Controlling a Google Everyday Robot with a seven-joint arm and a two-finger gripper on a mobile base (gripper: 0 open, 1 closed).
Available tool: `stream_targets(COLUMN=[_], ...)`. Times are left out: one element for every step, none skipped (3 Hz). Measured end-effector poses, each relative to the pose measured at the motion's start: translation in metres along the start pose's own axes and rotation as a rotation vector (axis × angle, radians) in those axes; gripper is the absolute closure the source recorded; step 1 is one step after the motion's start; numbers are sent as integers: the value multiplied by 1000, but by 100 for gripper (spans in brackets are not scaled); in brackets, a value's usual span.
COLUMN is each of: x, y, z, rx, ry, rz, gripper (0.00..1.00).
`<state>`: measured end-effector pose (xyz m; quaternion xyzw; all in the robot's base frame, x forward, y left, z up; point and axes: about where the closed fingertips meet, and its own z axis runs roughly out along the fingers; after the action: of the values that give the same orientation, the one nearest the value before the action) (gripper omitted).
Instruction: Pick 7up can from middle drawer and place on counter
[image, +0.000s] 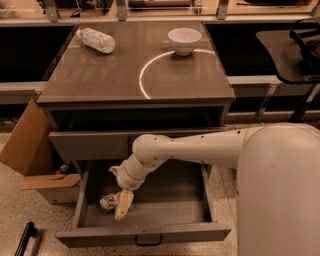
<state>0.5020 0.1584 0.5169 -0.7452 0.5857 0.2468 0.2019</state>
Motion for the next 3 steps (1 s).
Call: stream_targets(x=[4, 16, 24], y=[-4, -11, -17], z=[12, 30, 47], rx=[5, 34, 64], ry=[3, 1, 8], rz=[-32, -77, -103], gripper=[0, 0, 0])
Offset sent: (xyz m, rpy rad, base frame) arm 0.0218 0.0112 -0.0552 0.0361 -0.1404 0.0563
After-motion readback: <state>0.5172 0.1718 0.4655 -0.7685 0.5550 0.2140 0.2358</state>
